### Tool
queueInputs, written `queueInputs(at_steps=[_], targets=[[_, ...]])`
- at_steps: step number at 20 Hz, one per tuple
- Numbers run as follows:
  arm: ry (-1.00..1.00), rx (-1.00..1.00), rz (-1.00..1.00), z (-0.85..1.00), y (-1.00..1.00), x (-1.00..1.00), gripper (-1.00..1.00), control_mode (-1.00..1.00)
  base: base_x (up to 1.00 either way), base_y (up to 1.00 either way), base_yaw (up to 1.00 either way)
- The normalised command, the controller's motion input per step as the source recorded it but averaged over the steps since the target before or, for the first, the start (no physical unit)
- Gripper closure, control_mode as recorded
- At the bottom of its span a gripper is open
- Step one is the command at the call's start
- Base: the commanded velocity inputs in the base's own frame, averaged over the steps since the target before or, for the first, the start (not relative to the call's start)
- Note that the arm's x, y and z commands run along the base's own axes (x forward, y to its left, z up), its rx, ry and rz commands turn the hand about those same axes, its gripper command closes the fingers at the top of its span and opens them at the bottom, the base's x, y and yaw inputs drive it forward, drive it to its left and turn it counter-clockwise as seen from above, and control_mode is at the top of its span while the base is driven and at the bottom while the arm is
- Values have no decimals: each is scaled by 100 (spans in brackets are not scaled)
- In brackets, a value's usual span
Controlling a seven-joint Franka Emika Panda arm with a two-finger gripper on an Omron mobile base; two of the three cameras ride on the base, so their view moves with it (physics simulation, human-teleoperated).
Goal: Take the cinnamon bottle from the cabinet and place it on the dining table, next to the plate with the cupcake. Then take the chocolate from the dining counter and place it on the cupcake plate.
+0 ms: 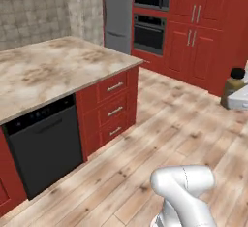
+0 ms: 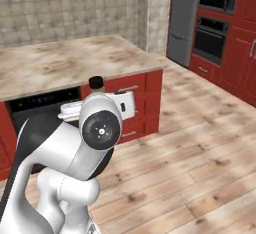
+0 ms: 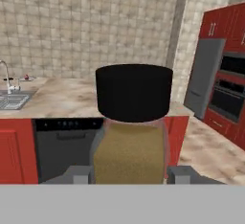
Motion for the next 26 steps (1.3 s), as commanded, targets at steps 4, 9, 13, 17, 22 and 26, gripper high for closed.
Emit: queueInputs(at_steps=[4, 9, 13, 17, 22, 26], targets=[[0, 0, 0, 0, 0, 0, 100, 100, 82, -5, 69], [0, 0, 0, 0, 0, 0, 100, 100, 92, -6, 61], [0, 0, 0, 0, 0, 0, 100, 100, 87, 0, 54], [0, 0, 0, 0, 0, 0, 100, 100, 43, -70, 33], [0, 0, 0, 0, 0, 0, 100, 100, 8, -100, 19], [0, 0, 0, 0, 0, 0, 100, 100, 7, -100, 18]])
